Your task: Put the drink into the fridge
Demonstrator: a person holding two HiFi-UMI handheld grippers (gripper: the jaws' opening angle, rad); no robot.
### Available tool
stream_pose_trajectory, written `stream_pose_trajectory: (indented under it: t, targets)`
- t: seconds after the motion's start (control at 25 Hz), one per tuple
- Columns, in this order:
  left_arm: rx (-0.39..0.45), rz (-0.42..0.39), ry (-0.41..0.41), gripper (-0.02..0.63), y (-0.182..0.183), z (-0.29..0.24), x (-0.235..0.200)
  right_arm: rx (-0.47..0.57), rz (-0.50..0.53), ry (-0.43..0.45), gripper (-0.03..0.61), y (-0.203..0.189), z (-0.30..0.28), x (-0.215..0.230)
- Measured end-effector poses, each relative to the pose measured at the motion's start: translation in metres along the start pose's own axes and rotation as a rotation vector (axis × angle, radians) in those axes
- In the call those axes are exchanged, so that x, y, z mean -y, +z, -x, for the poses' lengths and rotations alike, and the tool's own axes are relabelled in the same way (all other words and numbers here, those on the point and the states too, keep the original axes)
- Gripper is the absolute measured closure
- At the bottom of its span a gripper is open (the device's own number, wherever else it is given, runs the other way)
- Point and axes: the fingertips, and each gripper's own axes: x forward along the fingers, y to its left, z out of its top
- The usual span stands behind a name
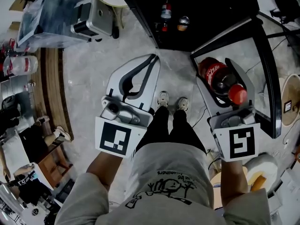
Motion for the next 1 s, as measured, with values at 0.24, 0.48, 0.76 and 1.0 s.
stream_pose_trajectory:
  t: [0.24, 0.48, 0.76, 1.0]
  targets:
    - [-0.019, 0.008, 0.004, 0.591, -0.029, -0.012, -0.004, -0.014, -0.003, -0.003, 0.268, -0.022, -0.018, 0.005]
    - [-0.014, 0.006, -0.015, 0.589, -0.054, -0.029, -0.005, -0.041, -0.003, -0.012, 0.267, -0.047, -0.038, 0.013]
    - [-0.032, -0.021, -0.024, 0.591, -0.086, -0.057, -0.016, -0.054, 0.025, -0.024, 0.268, -0.07, -0.07, 0.031]
    - [-0.072, -0.013, -0.027, 0.589, -0.114, -0.082, -0.028, -0.072, 0.026, -0.042, 0.268, -0.088, -0.099, 0.046]
